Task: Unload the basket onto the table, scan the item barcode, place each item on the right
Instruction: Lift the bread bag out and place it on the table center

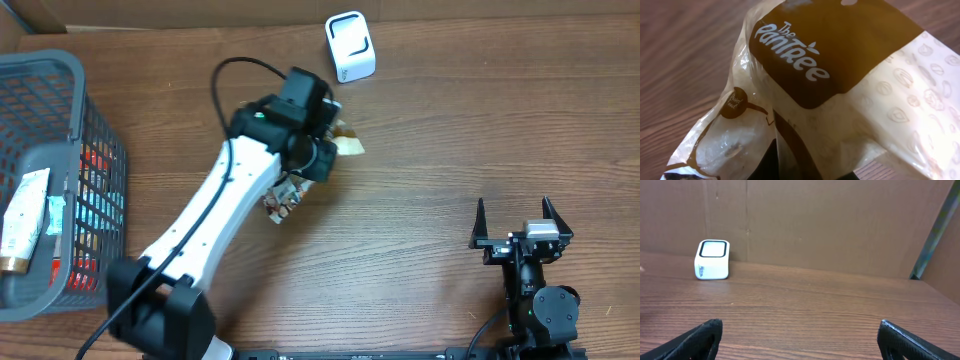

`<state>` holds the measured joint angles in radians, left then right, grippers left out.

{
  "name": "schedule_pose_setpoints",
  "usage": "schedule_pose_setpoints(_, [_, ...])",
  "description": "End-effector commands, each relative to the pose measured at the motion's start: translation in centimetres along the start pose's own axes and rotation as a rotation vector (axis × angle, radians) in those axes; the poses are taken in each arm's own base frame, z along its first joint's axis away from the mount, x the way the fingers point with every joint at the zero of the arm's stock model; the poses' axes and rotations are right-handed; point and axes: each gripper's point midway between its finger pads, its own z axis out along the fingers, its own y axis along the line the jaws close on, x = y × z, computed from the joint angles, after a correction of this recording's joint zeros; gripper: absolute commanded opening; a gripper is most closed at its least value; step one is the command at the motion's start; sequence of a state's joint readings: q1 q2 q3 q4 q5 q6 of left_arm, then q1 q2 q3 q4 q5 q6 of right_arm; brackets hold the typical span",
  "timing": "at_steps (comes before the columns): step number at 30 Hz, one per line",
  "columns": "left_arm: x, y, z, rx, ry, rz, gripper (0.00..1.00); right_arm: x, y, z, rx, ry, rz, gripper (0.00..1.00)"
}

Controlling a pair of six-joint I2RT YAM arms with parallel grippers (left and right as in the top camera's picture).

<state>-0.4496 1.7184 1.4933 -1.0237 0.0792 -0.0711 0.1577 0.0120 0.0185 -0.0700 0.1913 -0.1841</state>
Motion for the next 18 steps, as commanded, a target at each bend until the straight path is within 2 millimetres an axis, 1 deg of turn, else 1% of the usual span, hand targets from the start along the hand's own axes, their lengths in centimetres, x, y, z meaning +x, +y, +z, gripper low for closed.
schedule_pose_setpoints(1, [0.4, -0.7, 1.9, 0.016, 0.049, 0.038, 0.04, 0.2, -0.1, 0.0, 0.007, -0.004, 0.000, 1.00])
schedule_pose_setpoints(5, [1.5, -0.4, 4.0, 0.011, 0.126, 0.034, 0.04, 0.2, -0.1, 0.0, 0.007, -0.004, 0.000, 1.00])
schedule_pose_setpoints(8, [2.4, -0.5, 5.3, 0.022, 0.182, 0.088, 0.04, 0.1, -0.1, 0.0, 0.007, -0.004, 0.000, 1.00])
schedule_pose_setpoints(11, [2.8, -1.0, 5.8, 0.043, 0.199, 0.188, 0.04, 0.1, -0.1, 0.0, 0.007, -0.004, 0.000, 1.00])
schedule_pose_setpoints(14, [2.6, -2.0, 5.9, 0.070, 0.183, 0.309, 0.04, 0.1, -0.1, 0.0, 0.007, -0.004, 0.000, 1.00])
schedule_pose_setpoints(18, [2.5, -2.7, 6.0, 0.084, 0.174, 0.413, 0.04, 0.1, -0.1, 0.0, 0.007, -0.004, 0.000, 1.00])
